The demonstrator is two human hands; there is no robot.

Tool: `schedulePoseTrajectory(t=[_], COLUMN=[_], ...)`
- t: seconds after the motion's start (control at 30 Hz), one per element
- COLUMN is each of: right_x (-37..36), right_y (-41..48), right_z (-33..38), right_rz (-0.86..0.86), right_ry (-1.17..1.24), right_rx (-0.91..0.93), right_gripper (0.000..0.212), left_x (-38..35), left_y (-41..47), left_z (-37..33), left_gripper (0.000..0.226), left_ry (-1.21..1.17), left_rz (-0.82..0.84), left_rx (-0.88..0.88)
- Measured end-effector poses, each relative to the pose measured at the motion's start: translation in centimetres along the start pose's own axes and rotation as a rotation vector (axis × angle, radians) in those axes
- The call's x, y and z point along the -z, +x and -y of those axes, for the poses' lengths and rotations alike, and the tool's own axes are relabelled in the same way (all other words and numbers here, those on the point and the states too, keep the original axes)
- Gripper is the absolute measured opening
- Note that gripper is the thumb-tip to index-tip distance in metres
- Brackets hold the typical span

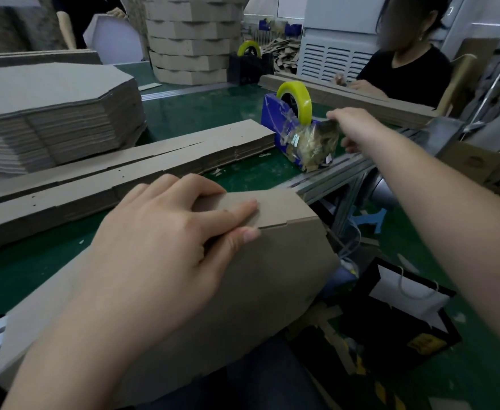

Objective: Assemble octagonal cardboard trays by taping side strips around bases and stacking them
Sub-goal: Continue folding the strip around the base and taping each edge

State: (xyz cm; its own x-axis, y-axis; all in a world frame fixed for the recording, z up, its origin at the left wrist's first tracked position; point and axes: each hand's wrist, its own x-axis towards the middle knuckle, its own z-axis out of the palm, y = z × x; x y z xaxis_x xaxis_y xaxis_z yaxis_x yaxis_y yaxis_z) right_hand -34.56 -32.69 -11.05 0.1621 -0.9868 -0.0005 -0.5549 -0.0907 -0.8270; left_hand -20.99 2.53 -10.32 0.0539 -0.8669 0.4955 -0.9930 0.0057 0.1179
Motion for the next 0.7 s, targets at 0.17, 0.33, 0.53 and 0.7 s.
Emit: schedulePoseTrajectory(t=[0.17, 0.33, 0.53, 0.7], right_x=[0.2, 0.3, -0.1, -1.2], right_y=[1.3, 1.9, 0.5, -1.8], right_z=[0.4, 0.6, 0.2, -3.8], right_rz=[0.099, 0.146, 0.043, 0.031], right_ry=[0.163, 0.418, 0.684, 1.178], right_rx=[-0.069, -0.172, -0.143, 0.054], right_gripper=[0.022, 0.021, 0.003, 0.031], left_x=[-0.1, -0.2, -0.4, -0.4], left_y=[0.2, 0.3, 0.3, 0.5], left_z=[0.3, 0.4, 0.3, 0.3], left_gripper=[0.038, 0.037, 0.036, 0.037], left_ry=[0.006, -0.006, -0.018, -0.026], left_rz=[-0.015, -0.014, -0.027, -0.016], left_rx=[-0.008, -0.014, -0.017, -0.016])
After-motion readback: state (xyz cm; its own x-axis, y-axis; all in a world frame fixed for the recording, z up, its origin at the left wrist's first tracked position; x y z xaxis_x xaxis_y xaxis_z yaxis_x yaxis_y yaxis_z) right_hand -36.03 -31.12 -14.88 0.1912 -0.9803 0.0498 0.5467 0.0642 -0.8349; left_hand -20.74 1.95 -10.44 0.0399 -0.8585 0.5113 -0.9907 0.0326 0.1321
